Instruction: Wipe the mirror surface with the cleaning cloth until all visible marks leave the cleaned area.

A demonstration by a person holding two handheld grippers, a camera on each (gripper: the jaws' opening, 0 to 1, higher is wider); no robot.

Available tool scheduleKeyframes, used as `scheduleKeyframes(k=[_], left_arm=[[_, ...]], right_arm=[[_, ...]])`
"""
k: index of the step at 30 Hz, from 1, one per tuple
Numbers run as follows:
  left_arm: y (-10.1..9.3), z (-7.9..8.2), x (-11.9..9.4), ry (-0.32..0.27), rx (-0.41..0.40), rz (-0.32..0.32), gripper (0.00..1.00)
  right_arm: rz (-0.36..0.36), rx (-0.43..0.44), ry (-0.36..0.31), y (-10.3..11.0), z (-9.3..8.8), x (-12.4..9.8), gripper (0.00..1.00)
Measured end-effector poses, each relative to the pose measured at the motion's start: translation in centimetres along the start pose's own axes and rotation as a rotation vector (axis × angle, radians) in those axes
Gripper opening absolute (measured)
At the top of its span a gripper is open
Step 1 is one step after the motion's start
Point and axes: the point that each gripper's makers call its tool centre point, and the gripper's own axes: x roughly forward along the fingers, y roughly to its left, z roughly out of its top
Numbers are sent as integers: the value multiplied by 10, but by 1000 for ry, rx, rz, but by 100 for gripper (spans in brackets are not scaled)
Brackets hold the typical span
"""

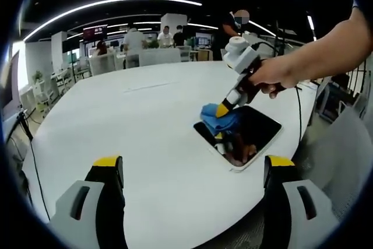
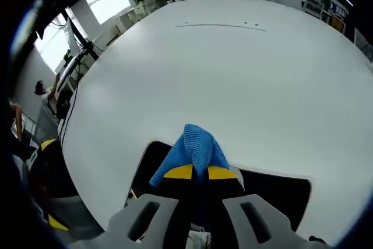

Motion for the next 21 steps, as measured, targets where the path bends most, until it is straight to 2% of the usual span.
scheduleKeyframes(k=[6, 15, 17, 19, 21], left_arm=[[0, 1, -1, -1, 0, 3, 99], [-1, 0, -1, 2, 6, 1, 99], [-1, 0, -1, 3, 9, -1, 99], [-2, -2, 0, 12, 9, -6, 99], [-2, 0, -1, -4, 11, -8, 99]], right_arm=[[-14, 11, -6, -1, 0, 2, 1], [-8, 56, 12, 3, -8, -1, 1], [3, 61, 30, 7, -14, -3, 1], [34, 135, 48, 17, -28, -10, 1], [38, 87, 39, 22, -38, -14, 1]])
